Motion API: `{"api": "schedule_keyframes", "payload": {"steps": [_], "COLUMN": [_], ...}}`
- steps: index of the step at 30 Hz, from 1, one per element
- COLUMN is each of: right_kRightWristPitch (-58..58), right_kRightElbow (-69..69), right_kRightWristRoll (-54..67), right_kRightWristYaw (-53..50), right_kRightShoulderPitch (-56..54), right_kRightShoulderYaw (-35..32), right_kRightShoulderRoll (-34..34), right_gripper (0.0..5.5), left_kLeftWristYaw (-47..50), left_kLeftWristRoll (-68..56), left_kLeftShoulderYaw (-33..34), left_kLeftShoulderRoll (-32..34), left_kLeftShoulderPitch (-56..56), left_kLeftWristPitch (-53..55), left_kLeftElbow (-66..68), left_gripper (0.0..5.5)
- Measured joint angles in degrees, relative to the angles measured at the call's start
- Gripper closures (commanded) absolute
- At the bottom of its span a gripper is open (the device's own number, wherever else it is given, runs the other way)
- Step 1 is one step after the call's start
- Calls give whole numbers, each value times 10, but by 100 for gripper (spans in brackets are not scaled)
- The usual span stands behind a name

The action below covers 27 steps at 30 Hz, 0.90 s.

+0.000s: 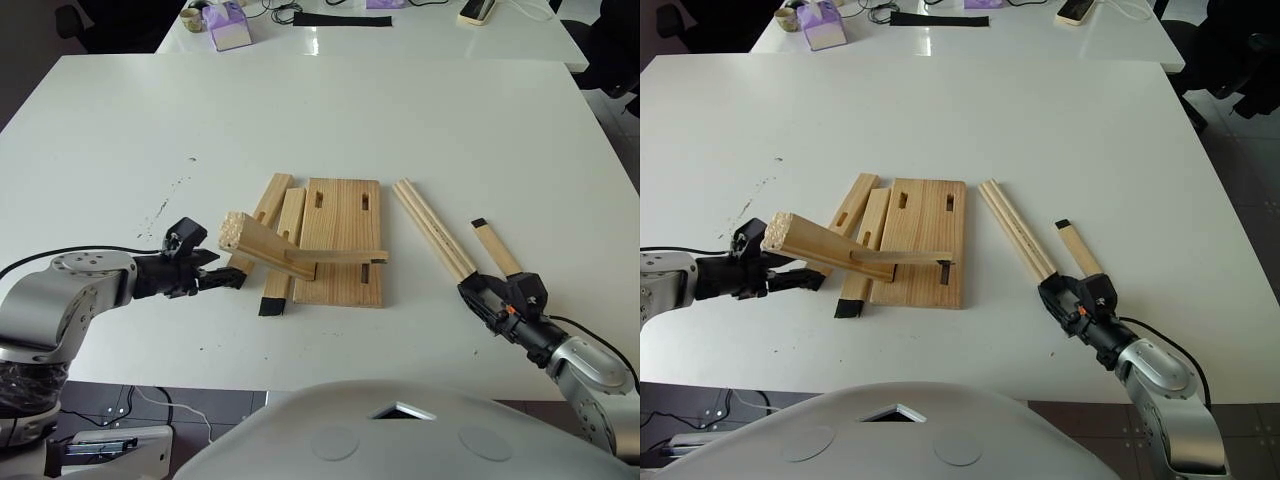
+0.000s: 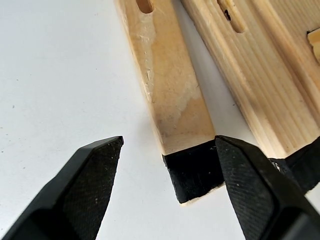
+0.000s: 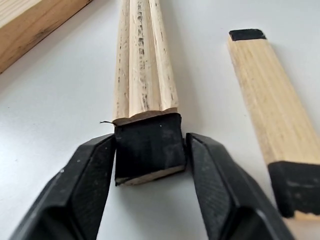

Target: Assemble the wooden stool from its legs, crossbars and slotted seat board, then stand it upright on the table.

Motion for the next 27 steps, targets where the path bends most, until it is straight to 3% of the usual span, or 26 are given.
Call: {"api": "schedule_keyframes", "payload": {"steps": [4,9,20,27], "right_kRightWristPitch": [0,-38,-176,-178], "right_kRightElbow": [-14,-21,-19,-24], "right_kRightWristRoll": [-8,-109,-602,-861], "right_kRightWristYaw": [1,-28,-196,-296], "right_kRightShoulderPitch": [8,5,-1,19], "right_kRightShoulderYaw": [9,23,111,174], "right_kRightShoulderRoll": [-3,-34,-172,-186], "right_gripper": [359,359,359,359], "left_kLeftWristYaw": [1,6,11,11], "left_kLeftWristRoll": [0,0,-2,-2], "left_kLeftShoulderYaw": [0,1,3,3], "left_kLeftShoulderRoll": [-9,-15,-20,-23], "left_kLeftShoulderPitch": [2,7,13,8], "left_kLeftWristPitch": [0,1,2,4], "left_kLeftElbow": [-3,-7,-18,-19], "left_gripper": [207,207,207,207]}}
